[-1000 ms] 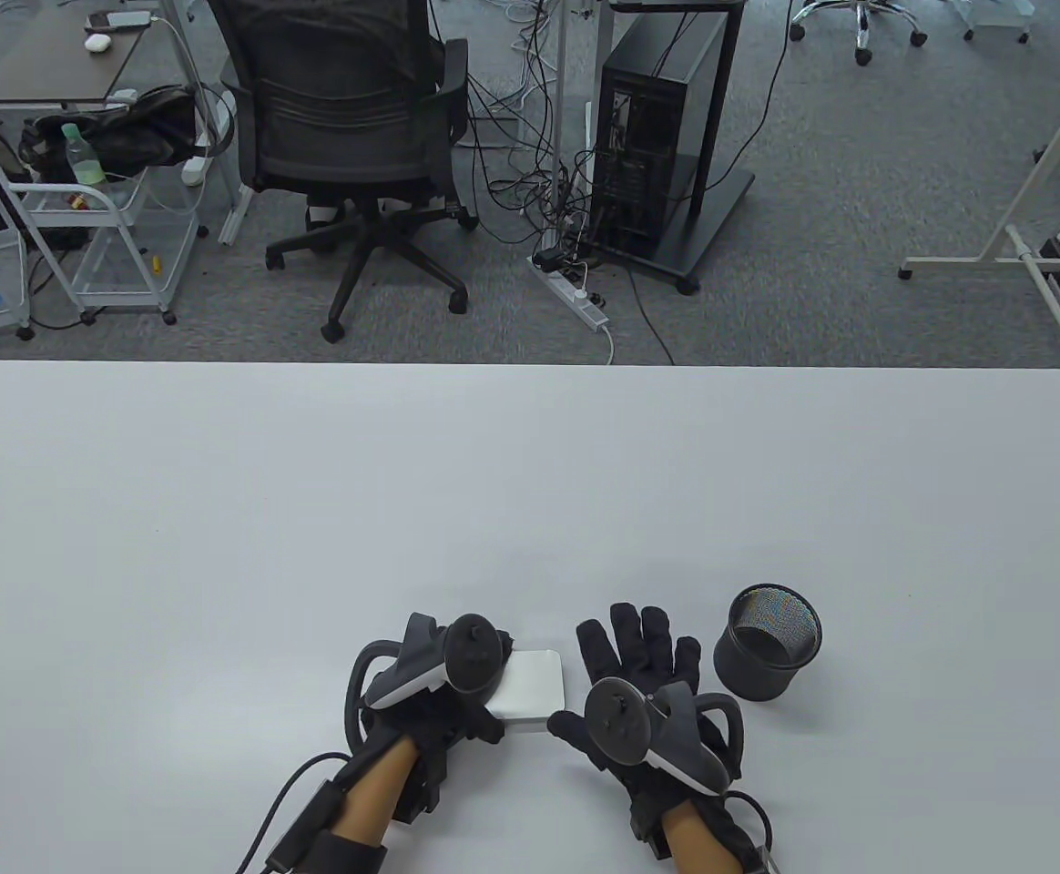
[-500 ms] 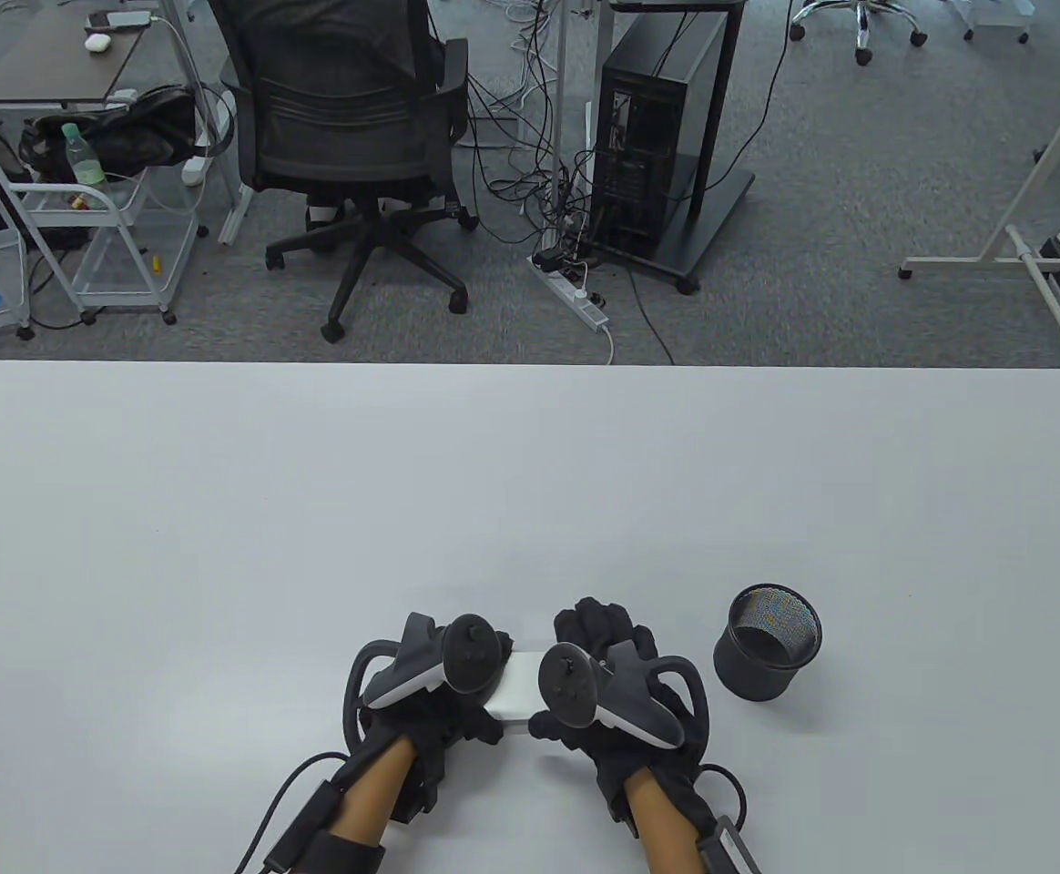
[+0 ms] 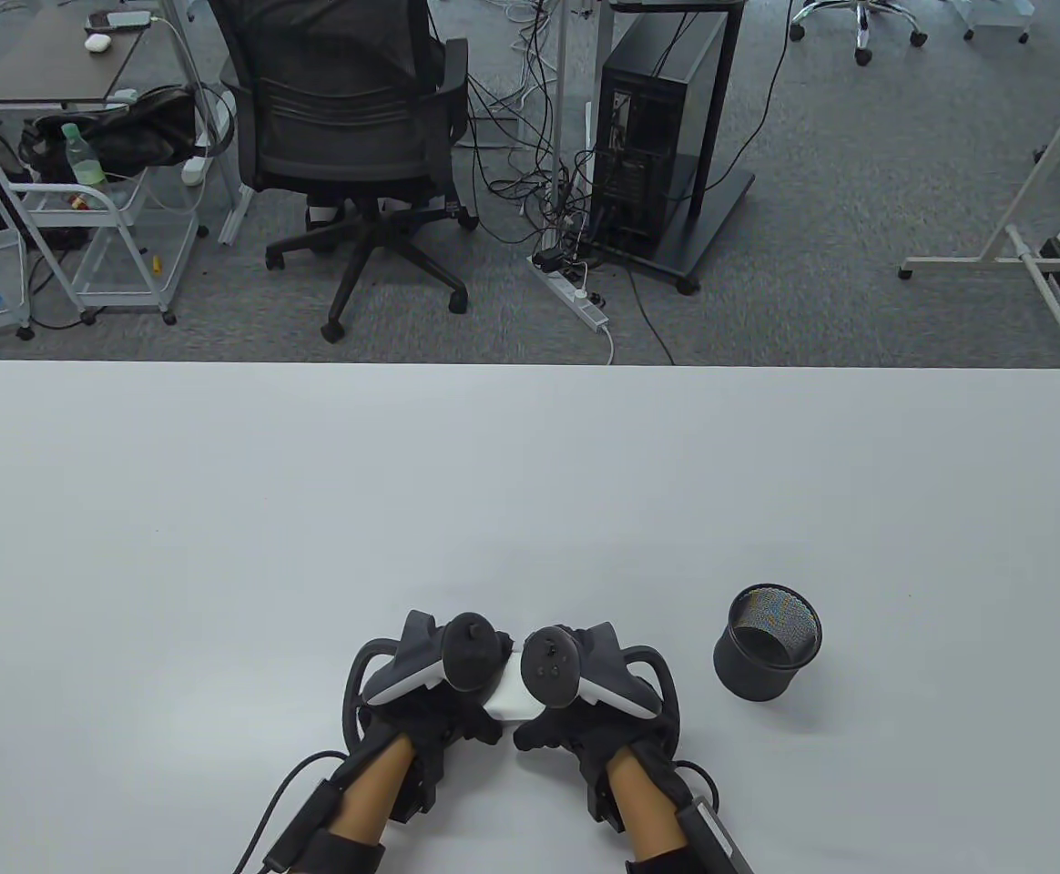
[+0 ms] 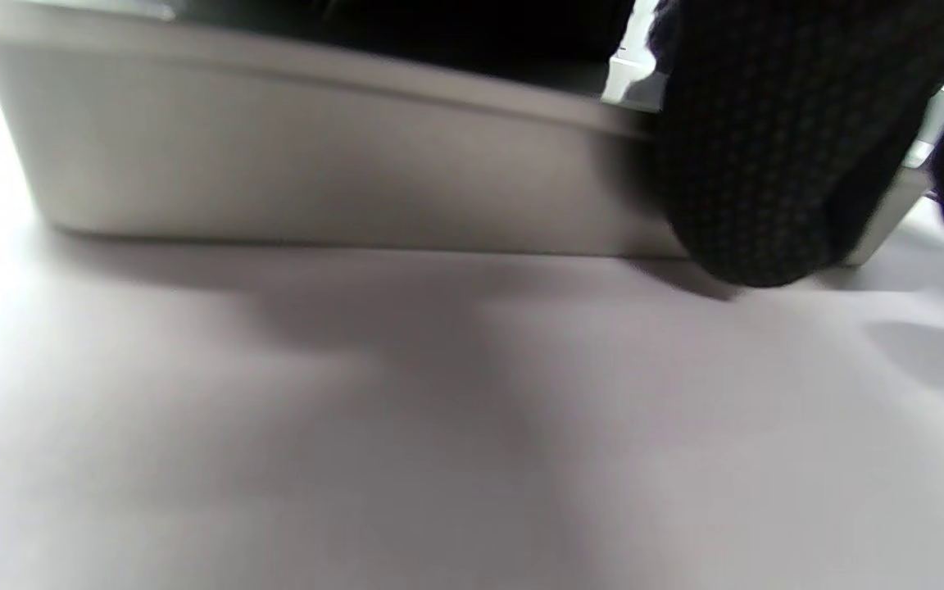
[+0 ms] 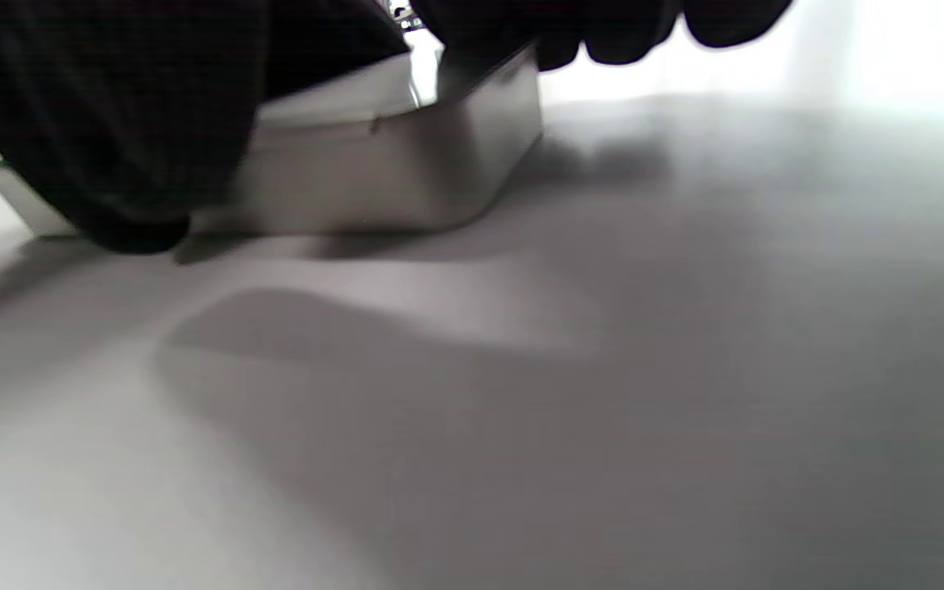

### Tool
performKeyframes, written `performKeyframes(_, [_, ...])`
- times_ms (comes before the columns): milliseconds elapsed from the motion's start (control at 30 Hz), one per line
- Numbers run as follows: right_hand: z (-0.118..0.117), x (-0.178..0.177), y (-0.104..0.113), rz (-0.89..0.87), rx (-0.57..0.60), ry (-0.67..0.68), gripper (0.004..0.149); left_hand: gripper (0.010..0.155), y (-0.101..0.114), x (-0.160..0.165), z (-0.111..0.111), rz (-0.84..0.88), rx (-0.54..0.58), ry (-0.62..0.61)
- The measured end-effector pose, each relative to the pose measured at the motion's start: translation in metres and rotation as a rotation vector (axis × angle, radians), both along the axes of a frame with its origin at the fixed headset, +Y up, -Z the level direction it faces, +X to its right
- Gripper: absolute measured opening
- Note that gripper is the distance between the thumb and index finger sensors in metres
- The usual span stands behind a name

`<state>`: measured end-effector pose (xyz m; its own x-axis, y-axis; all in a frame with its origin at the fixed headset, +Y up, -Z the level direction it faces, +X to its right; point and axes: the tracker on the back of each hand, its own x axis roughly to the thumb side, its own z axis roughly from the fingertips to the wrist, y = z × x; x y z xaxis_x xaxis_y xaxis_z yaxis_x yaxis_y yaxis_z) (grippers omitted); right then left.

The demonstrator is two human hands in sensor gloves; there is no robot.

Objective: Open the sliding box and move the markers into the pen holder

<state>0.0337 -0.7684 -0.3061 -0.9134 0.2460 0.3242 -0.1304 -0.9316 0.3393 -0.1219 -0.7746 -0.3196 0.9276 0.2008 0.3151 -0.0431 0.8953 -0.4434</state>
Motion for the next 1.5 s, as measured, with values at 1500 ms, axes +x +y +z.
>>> performKeyframes(1500, [-0.004,0.0,-0.011,0.081,-0.045,-0.033,0.084,0.076,0.003,0.014,0.002,-0.152,-0.009,0.057])
